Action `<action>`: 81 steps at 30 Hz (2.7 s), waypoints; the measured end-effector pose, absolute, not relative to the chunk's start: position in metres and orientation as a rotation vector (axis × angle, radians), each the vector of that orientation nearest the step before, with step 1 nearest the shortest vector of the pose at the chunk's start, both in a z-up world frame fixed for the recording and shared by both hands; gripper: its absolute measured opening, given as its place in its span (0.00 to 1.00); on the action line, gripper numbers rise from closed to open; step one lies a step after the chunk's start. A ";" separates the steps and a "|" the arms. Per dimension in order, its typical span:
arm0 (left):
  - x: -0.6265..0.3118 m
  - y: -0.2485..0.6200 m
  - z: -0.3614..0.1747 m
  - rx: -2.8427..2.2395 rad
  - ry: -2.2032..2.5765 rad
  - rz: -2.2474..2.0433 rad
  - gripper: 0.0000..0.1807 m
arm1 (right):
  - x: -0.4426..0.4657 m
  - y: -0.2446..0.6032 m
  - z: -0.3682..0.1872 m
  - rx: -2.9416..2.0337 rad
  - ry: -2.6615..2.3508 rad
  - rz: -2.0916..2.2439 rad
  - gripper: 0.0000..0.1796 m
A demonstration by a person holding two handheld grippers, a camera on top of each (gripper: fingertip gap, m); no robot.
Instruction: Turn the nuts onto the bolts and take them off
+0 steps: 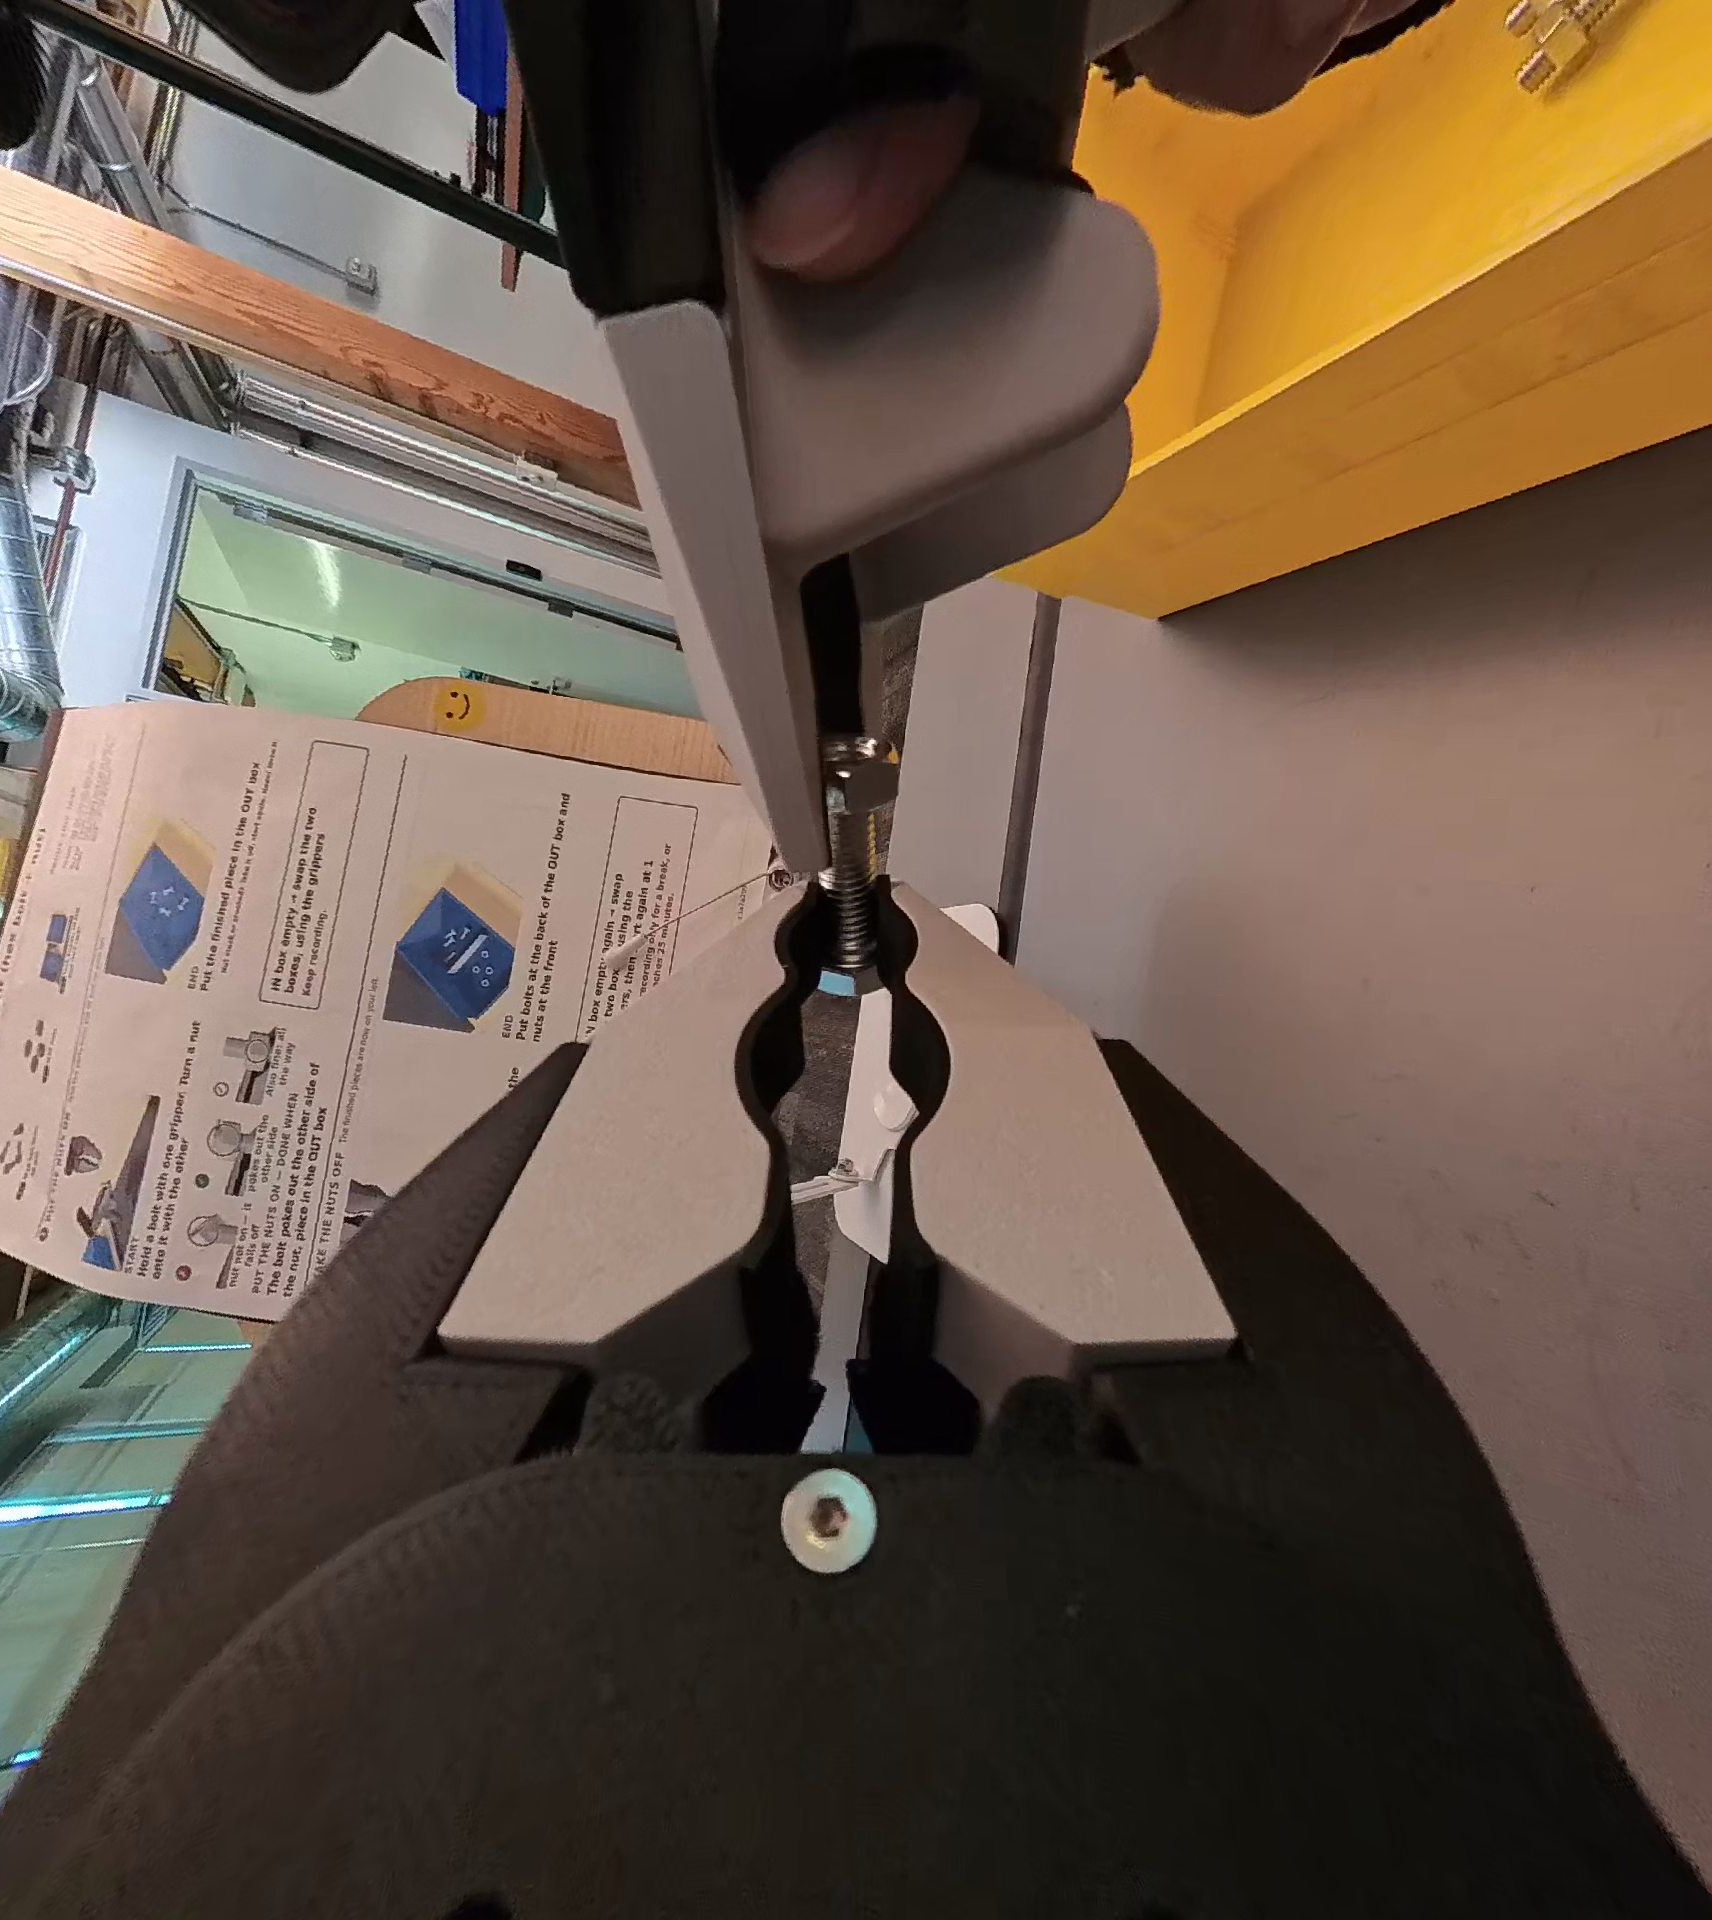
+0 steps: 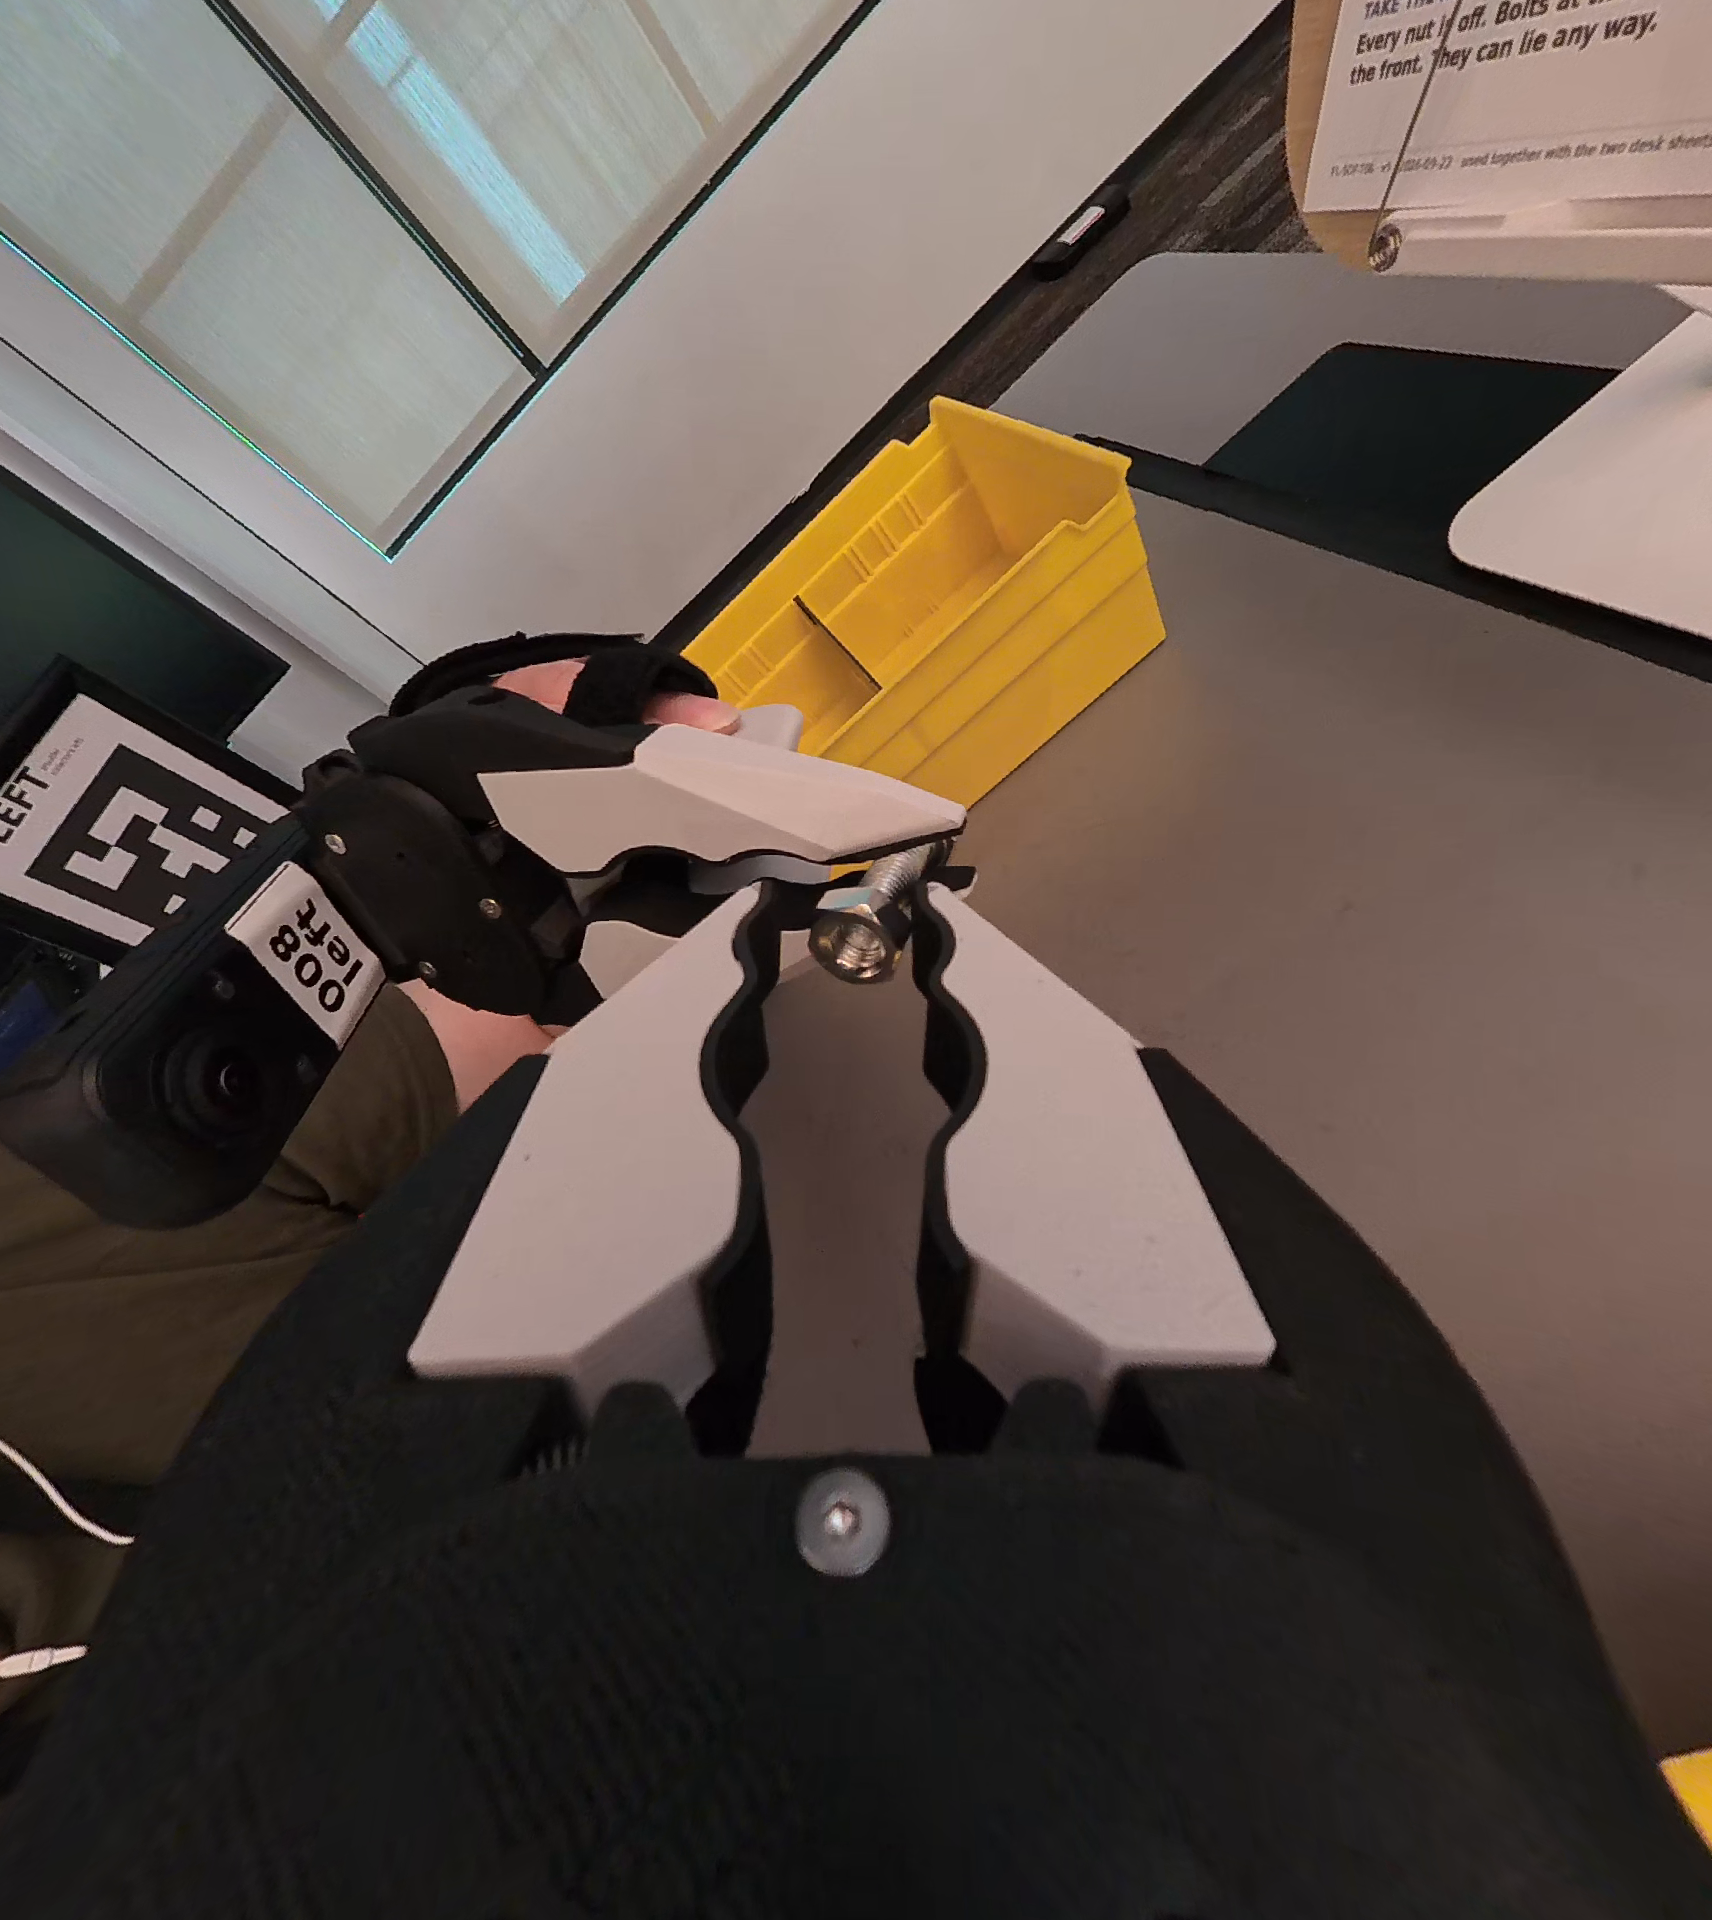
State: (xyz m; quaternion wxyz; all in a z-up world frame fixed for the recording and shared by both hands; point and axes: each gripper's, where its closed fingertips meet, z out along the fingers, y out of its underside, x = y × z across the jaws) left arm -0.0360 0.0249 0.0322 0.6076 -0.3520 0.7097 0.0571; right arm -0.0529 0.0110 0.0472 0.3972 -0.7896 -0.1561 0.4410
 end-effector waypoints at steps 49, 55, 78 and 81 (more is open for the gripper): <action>-0.040 0.026 0.047 -0.951 1.573 -0.189 0.04 | -0.052 0.010 0.083 -1.755 -0.525 0.971 0.29; -0.040 0.027 0.051 -1.004 1.545 -0.327 0.04 | -0.051 0.013 0.084 -1.733 -0.527 0.979 0.30; -0.047 -0.003 0.083 -0.990 1.480 -0.851 0.04 | -0.078 -0.022 0.118 -1.342 -0.862 0.801 0.33; -0.049 0.000 0.086 -1.001 1.460 -0.859 0.04 | -0.082 -0.022 0.115 -1.345 -0.890 0.751 0.36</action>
